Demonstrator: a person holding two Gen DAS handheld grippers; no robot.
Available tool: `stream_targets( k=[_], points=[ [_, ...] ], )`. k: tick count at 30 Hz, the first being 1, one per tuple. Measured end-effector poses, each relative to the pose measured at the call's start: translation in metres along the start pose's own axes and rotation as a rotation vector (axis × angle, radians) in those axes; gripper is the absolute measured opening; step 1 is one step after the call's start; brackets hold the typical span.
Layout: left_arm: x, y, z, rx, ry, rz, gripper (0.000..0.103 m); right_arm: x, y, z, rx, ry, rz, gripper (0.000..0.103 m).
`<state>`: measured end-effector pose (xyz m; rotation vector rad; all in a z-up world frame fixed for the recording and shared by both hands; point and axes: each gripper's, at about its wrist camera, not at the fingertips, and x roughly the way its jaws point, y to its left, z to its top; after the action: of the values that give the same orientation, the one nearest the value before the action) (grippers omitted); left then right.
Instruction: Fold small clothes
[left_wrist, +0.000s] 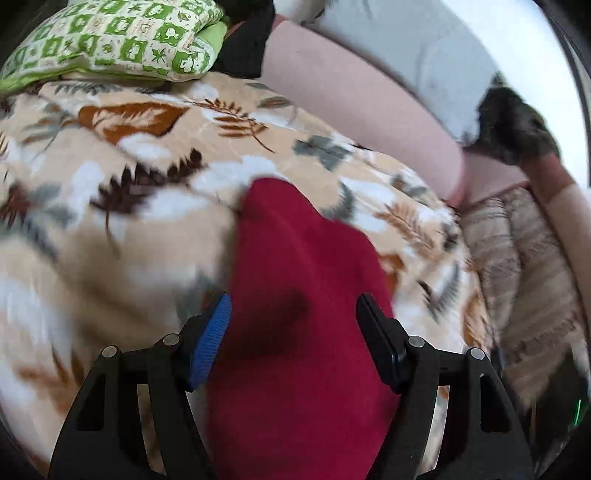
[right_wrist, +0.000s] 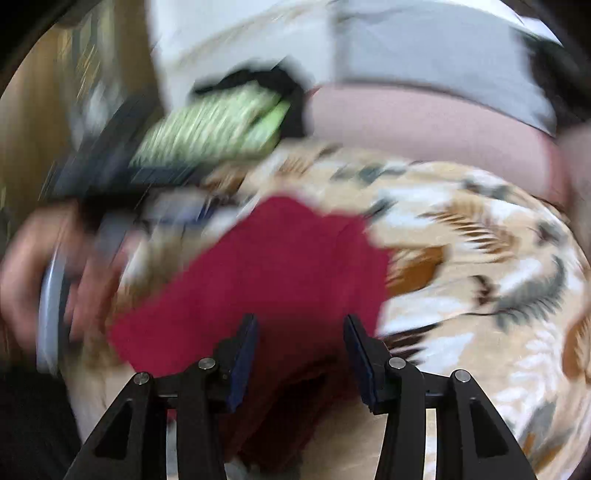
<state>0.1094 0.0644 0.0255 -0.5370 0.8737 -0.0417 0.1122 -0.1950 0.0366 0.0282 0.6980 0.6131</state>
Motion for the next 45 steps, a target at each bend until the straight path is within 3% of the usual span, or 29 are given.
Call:
stream_targets(
  k=[2, 4, 6, 9, 11, 14, 22, 33, 39, 45],
  points=[
    [-0.010, -0.006, -0.020, 0.016, -0.014, -0.027, 0.071, -0.016, -0.034, 0.001, 0.145, -0.065, -0.097, 0.067],
    [-0.014, -0.013, -0.035, 0.078, -0.036, -0.007, 0.071, -0.020, -0.058, -0.004, 0.245, -0.055, -0.196, 0.067],
    [-0.016, -0.016, -0.043, 0.080, -0.031, 0.036, 0.071, -0.014, -0.077, -0.011, 0.316, 0.010, -0.251, 0.067],
    [-0.018, -0.007, -0.035, -0.016, -0.019, -0.018, 0.070, 0.004, -0.088, -0.022, 0.341, 0.145, -0.313, 0.067],
    [-0.019, -0.004, -0.035, -0.048, -0.023, -0.020, 0.071, 0.009, -0.092, -0.028, 0.360, 0.185, -0.323, 0.067],
    [-0.016, -0.007, -0.039, -0.064, 0.001, -0.036, 0.070, 0.009, -0.095, -0.030, 0.395, 0.174, -0.301, 0.067],
    [-0.018, -0.024, -0.043, 0.016, 0.000, -0.023, 0.071, 0.015, -0.085, -0.027, 0.360, 0.188, -0.296, 0.067],
    [-0.027, -0.042, -0.048, 0.149, -0.058, 0.142, 0.071, 0.011, -0.083, -0.028, 0.352, 0.191, -0.322, 0.067],
    [-0.042, -0.053, -0.060, 0.269, -0.113, 0.245, 0.071, -0.024, -0.034, -0.028, 0.242, 0.122, -0.303, 0.067],
    [-0.060, -0.059, -0.070, 0.341, -0.172, 0.300, 0.071, -0.068, 0.022, -0.055, 0.135, 0.053, -0.281, 0.067]
  ],
)
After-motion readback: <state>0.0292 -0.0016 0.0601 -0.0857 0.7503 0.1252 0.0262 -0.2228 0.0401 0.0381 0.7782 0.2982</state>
